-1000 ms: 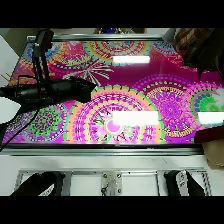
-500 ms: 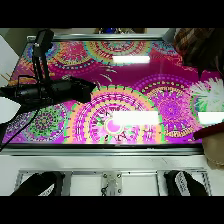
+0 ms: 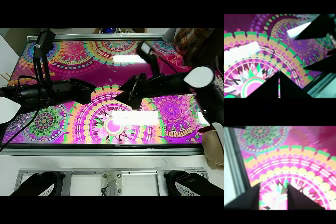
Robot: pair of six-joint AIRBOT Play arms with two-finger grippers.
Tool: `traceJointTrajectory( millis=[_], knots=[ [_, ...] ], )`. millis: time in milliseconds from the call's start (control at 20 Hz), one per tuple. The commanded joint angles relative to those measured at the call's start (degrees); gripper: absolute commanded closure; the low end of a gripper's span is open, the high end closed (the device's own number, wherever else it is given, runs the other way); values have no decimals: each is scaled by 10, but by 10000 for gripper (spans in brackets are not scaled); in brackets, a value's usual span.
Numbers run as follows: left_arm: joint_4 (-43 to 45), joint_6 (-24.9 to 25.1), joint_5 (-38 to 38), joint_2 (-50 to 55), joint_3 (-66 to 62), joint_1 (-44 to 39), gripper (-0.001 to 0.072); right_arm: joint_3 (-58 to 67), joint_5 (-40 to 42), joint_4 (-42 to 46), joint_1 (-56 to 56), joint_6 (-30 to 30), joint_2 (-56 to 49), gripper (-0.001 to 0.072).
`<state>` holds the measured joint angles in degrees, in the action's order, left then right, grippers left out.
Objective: Fold the clothes and pants, and hang the long-sleeved shirts on hangers.
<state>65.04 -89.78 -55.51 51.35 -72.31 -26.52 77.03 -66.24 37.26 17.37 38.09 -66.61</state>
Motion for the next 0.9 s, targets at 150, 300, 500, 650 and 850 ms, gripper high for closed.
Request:
traceJointTrajectory(
  millis=[150,300,500,650,850],
  knots=[
    [0,0,-13,0,0,0,685,0,-29,16,40,27,-33,696],
    [0,0,-16,0,0,0,685,0,-43,15,40,27,-34,695],
    [0,0,-15,0,0,0,685,0,-43,16,40,27,-37,695],
    [0,0,-15,0,0,0,685,0,-43,16,40,27,-37,695],
    [-1,-1,-15,0,0,0,685,0,-43,16,40,27,-37,695]
  ],
)
